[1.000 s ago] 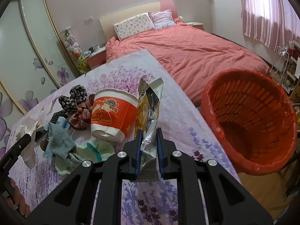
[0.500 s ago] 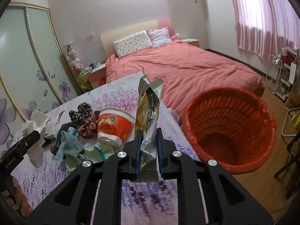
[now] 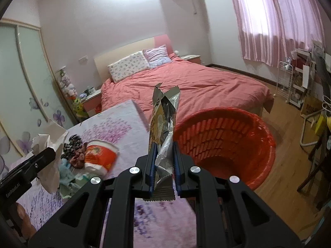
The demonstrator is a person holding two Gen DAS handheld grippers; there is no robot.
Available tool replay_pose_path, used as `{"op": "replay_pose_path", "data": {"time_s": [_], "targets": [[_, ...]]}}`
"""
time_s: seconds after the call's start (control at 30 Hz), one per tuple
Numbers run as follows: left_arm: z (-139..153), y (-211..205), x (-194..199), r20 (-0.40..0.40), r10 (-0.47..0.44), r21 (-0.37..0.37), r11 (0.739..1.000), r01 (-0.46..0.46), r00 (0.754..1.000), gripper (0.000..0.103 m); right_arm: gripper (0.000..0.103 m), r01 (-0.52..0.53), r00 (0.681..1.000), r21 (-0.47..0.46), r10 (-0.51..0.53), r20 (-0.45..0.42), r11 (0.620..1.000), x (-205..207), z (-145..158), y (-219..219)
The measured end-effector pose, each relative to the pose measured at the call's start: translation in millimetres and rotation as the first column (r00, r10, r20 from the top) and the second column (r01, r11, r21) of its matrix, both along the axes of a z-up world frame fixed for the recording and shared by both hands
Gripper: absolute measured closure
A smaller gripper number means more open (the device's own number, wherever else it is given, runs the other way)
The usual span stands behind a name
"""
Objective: Collect trash
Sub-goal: 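Carry wrapper and tissue to the orange basket and release both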
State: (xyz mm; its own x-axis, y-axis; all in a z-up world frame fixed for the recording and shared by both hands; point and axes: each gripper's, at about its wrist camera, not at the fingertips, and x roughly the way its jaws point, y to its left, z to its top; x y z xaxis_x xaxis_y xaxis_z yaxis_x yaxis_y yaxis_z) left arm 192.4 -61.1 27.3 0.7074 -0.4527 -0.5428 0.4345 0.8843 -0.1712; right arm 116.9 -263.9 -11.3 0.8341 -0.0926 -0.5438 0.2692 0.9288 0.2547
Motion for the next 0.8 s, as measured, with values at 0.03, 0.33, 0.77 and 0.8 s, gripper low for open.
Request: {"op": "replay_pose_path", "data": {"time_s": [0.03, 0.33, 0.77, 0.8], "targets": [[-0.7, -11.4, 1.5, 0.001, -0.023, 0.002, 1.0, 0.023, 1.0, 0.057, 0.088, 0.011, 1.0, 0.005, -0.011, 0.001, 1.0, 0.4, -2.1, -5.8], [-18.0, -80.7, 22.4, -0.016, -0.143, 0.006, 0.99, 0.143, 0.99, 0.057, 0.088, 0.086, 0.996, 0.06, -0.086, -0.004, 0.994, 7.2, -21.8, -54.1], [-53.6, -172.7, 47.5, -0.065, -0.26, 0.032, 0.964, 0.263, 0.963, 0.056, 0.088, 0.16, 0.987, 0.111, -0.16, -0.013, 0.981, 18.0, -40.9, -96.4], [-56.2, -174.8, 51.1, -0.072, -0.26, 0.036, 0.964, 0.263, 0.963, 0.055, 0.088, 0.163, 0.987, 0.119, -0.162, -0.016, 0.979, 18.9, -42.0, -98.7]]}}
